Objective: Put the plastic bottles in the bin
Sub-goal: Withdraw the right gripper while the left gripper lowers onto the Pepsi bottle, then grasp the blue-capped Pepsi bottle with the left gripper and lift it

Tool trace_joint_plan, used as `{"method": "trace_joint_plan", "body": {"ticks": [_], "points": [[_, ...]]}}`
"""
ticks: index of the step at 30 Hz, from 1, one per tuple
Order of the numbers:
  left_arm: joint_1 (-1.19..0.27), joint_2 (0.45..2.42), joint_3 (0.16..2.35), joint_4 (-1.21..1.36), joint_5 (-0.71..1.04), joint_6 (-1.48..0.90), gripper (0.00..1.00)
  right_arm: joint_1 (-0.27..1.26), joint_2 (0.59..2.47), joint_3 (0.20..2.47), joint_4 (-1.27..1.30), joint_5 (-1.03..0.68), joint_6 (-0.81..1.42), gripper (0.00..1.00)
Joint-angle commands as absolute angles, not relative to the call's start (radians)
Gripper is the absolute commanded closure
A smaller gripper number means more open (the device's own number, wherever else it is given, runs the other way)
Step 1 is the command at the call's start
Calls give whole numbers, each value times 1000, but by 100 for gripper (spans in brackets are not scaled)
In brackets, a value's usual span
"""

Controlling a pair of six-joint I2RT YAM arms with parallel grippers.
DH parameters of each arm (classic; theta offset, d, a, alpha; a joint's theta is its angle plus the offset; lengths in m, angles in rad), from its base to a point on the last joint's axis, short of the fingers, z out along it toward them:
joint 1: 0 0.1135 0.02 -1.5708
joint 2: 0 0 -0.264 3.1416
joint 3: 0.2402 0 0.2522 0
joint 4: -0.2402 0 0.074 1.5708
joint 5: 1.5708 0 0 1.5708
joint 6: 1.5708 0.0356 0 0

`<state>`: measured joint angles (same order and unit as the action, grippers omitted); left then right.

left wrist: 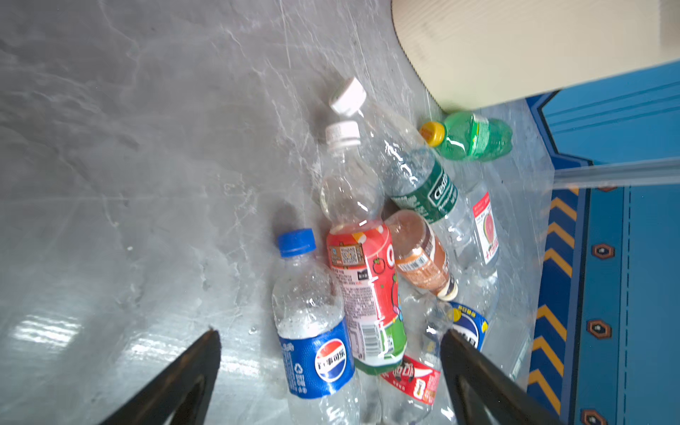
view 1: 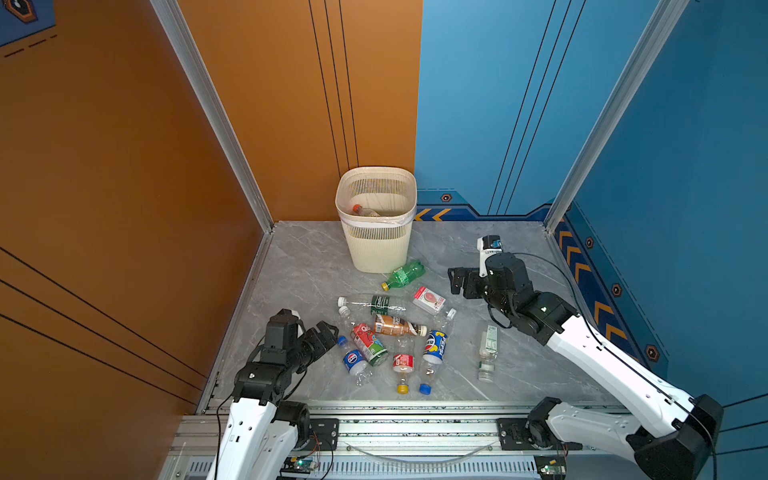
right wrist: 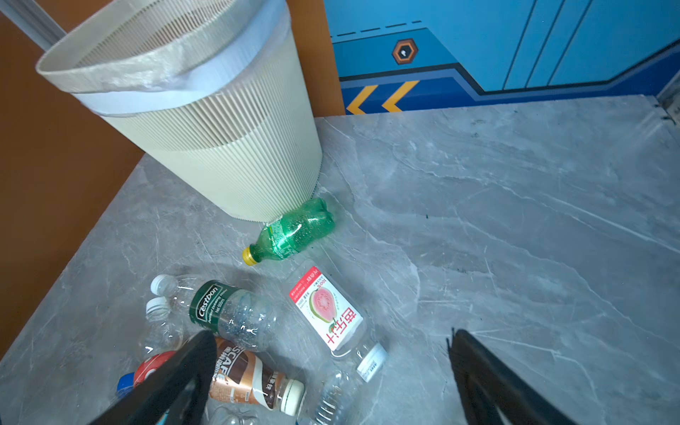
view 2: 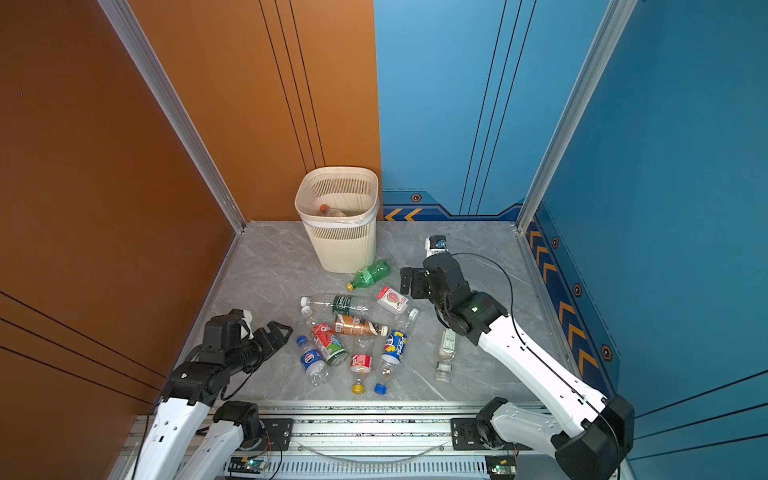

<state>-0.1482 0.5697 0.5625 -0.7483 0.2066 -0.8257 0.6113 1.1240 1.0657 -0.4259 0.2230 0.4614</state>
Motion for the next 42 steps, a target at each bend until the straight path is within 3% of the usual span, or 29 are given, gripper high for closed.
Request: {"method": "trace_joint_plan", "body": {"ticks": [1, 12, 35, 42], "points": [[-238, 586, 536, -772, 151, -883, 9, 595, 1088, 1034, -474, 247, 546, 0], [-543, 612, 454, -729, -9, -1058, 10, 562, 1053, 971, -477, 248, 575, 0], [-600, 796, 353, -465, -21, -1108, 12, 516, 889, 882, -535, 255, 597, 0], [-604, 807, 334, -445, -11, -1126, 31, 500, 850, 862, -548, 254, 600, 0]]}}
